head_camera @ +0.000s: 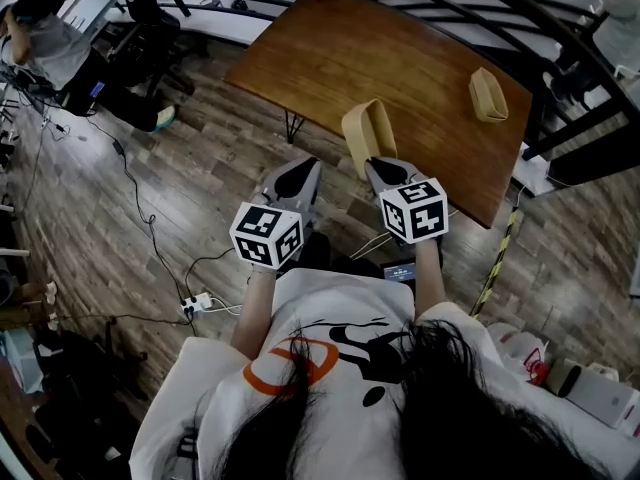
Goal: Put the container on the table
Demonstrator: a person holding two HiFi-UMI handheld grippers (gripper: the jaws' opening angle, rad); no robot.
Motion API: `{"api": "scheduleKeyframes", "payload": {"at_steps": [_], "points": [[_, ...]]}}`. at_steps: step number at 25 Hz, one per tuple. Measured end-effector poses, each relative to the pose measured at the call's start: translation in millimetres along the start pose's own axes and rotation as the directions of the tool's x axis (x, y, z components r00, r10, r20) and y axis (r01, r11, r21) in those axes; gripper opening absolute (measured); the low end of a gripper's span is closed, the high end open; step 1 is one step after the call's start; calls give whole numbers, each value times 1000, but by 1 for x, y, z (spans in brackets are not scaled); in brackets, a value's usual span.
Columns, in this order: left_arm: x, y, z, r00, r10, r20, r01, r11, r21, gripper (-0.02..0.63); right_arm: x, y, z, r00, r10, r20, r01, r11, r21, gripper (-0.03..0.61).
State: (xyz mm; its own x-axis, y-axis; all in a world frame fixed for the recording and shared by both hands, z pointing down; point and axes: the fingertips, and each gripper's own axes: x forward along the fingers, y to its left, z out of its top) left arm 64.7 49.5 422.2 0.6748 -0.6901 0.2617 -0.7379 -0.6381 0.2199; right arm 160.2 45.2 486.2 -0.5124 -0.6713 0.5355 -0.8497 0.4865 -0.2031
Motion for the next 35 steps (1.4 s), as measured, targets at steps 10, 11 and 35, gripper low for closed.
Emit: {"api": "scheduleKeyframes", "payload": {"at_steps": [10,11,35], "points": [[2,53,4,1000,-11,-18,11,1000,12,0,43,2,18,999,-25,-23,25,1000,17,38],[4,64,6,1000,-12,-21,13,1000,17,0,52,2,21,999,-30,-29,31,999,16,38],[58,275,79,962,-272,-31,272,962,1,0,235,13,142,963,-247,-110,248,969,-9,38]]}}
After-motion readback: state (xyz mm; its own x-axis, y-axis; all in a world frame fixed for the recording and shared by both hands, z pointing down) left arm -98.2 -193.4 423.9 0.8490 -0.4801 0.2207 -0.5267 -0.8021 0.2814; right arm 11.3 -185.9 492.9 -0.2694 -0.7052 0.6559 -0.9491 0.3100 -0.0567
